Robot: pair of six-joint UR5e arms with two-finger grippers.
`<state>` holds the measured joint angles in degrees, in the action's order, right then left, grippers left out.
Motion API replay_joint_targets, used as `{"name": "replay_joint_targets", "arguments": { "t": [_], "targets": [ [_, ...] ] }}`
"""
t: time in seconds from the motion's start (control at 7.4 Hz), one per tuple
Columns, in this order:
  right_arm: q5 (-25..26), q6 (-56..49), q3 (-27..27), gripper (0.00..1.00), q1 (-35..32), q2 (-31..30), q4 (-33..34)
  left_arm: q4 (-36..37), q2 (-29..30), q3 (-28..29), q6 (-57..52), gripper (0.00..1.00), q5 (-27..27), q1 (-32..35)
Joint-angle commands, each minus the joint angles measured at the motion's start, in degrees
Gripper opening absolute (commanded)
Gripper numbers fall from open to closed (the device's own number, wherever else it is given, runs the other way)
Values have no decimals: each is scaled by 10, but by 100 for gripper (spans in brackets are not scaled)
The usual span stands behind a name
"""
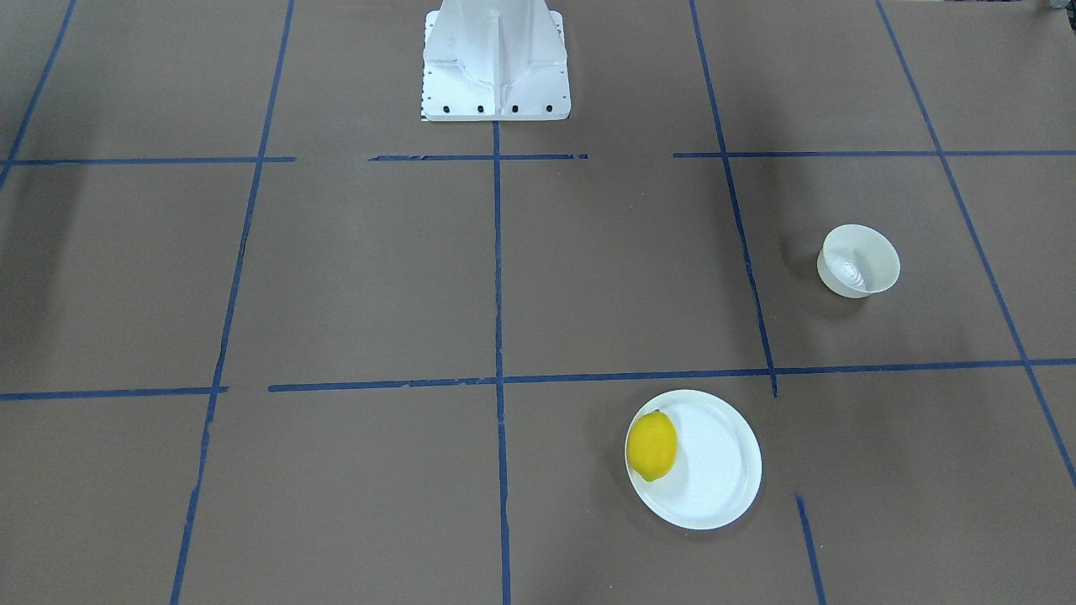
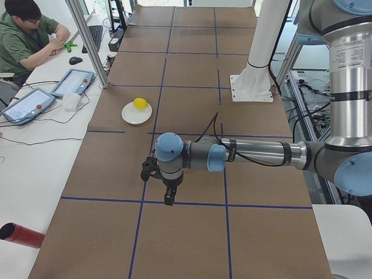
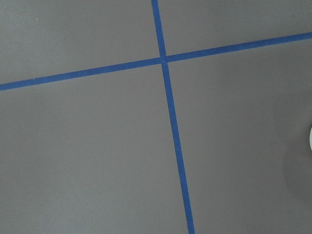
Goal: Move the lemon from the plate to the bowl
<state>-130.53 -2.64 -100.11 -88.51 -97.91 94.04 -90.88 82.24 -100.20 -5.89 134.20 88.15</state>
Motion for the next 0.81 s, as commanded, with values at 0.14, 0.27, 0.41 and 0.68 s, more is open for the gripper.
{"name": "replay_joint_targets", "arguments": {
  "t": [0.14, 0.27, 0.41, 0.68],
  "targets": [
    [-1, 0, 0, 100, 0, 0, 0, -2, 9, -7, 3, 100, 0, 0],
    [-1, 0, 0, 100, 0, 0, 0, -11, 12, -11, -3, 100, 1, -1],
    [0, 0, 0, 100, 0, 0, 0, -66, 13, -27, 7, 100, 2, -1],
    [-1, 0, 0, 100, 0, 0, 0, -82, 112, -30, 104, 100, -1, -32]
  ]
}}
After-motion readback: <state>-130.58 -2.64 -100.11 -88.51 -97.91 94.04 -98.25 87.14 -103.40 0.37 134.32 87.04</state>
